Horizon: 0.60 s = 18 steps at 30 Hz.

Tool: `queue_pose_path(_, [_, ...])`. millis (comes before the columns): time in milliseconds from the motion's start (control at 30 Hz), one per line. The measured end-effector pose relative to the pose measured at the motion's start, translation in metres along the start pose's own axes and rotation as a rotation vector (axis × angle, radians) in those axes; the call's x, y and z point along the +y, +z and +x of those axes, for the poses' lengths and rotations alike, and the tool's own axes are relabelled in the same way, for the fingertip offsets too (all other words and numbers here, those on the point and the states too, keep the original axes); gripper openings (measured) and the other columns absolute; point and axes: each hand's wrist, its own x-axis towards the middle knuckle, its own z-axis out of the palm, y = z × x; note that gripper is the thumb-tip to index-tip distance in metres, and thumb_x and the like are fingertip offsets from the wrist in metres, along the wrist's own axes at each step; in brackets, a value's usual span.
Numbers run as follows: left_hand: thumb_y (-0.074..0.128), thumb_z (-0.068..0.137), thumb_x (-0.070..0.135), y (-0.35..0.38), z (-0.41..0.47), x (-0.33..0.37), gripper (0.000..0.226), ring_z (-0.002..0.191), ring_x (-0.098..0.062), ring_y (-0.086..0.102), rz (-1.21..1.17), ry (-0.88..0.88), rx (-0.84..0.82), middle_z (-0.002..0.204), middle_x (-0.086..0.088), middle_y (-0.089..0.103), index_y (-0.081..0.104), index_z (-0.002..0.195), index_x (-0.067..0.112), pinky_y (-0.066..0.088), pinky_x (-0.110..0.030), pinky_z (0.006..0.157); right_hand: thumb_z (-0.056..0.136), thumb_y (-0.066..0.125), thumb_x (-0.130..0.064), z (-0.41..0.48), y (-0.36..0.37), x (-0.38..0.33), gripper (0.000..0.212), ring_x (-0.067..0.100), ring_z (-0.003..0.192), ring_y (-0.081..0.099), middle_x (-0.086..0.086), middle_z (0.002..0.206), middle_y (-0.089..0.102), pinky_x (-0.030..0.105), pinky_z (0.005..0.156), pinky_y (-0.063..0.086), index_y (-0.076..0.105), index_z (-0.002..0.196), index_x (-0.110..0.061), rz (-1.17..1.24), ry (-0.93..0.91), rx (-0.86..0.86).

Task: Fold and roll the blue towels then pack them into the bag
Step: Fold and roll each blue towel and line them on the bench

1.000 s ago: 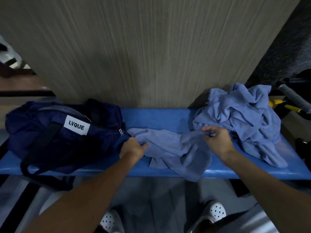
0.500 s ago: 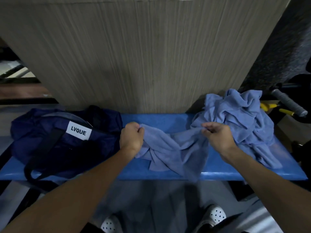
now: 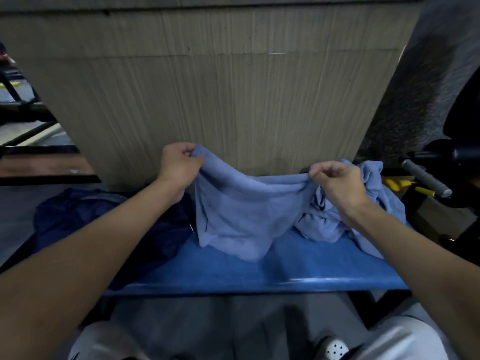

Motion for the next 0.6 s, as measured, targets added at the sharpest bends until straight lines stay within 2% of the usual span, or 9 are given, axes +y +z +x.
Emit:
queue_pose_path(67, [0.059, 0.087, -0.003, -0.008, 0.0, 0.004, 0.034, 0.081, -0.007, 0.062, -0.013, 0.056, -0.028, 0.088, 0.001, 0.068, 0.066, 0.114, 0.016, 0.051, -0.018, 0.075, 0.09, 0.062, 0.001, -0.002, 0.0, -0.006, 0.012, 0.012, 0.067, 0.056, 0.004, 0.077, 0.063, 0.01, 0.054, 0.046, 0.067, 0.096, -0.008, 0.006, -0.005, 0.001])
queue_pose_path(167, [0.063, 0.088, 0.0, -0.017, -0.001, 0.003, 0.038, 0.092, -0.017, 0.068, -0.002, 0.09, -0.058, 0.097, -0.01, 0.072, 0.064, 0.123, 0.014, 0.054, -0.03, 0.088, 0.09, 0.057, 0.007, -0.006, 0.0, -0.01, 0.021, 0.009, 0.072, 0.061, 0.005, 0.087, 0.067, 0.01, 0.058, 0.049, 0.067, 0.1, -0.009, -0.025, -0.009, -0.026])
queue_pose_path(300, [0.063, 0.09, 0.003, -0.024, -0.006, 0.002, 0.038, 0.098, -0.019, 0.068, 0.011, 0.109, -0.095, 0.099, -0.01, 0.072, 0.063, 0.127, 0.013, 0.053, -0.035, 0.095, 0.09, 0.05, 0.008, -0.013, 0.001, -0.016, 0.029, 0.017, 0.07, 0.06, 0.009, 0.083, 0.067, 0.018, 0.054, 0.051, 0.068, 0.102, -0.012, -0.056, 0.037, -0.038])
queue_pose_path(400, [0.063, 0.091, 0.004, -0.026, -0.008, -0.001, 0.038, 0.092, -0.014, 0.067, 0.006, 0.115, -0.109, 0.094, -0.005, 0.071, 0.063, 0.128, 0.014, 0.055, -0.032, 0.09, 0.09, 0.06, -0.003, -0.016, 0.002, -0.02, 0.018, 0.02, 0.073, 0.058, 0.011, 0.082, 0.067, 0.025, 0.059, 0.05, 0.069, 0.103, -0.012, -0.04, 0.069, -0.06])
queue_pose_path(500, [0.063, 0.093, 0.006, -0.028, -0.009, -0.003, 0.037, 0.076, -0.004, 0.063, 0.006, 0.131, -0.108, 0.08, 0.003, 0.067, 0.061, 0.128, 0.017, 0.05, -0.02, 0.072, 0.092, 0.063, -0.009, -0.018, 0.001, -0.021, 0.008, 0.018, 0.076, 0.057, 0.012, 0.085, 0.066, 0.024, 0.062, 0.049, 0.069, 0.092, -0.015, -0.034, 0.045, -0.076])
queue_pose_path(600, [0.063, 0.093, 0.006, -0.031, -0.008, -0.003, 0.037, 0.082, -0.01, 0.065, 0.01, 0.121, -0.108, 0.088, -0.002, 0.069, 0.061, 0.128, 0.016, 0.053, -0.026, 0.076, 0.092, 0.061, -0.004, -0.016, -0.003, -0.017, 0.011, 0.026, 0.075, 0.053, 0.016, 0.086, 0.066, 0.037, 0.065, 0.046, 0.068, 0.099, -0.009, -0.064, 0.044, -0.103])
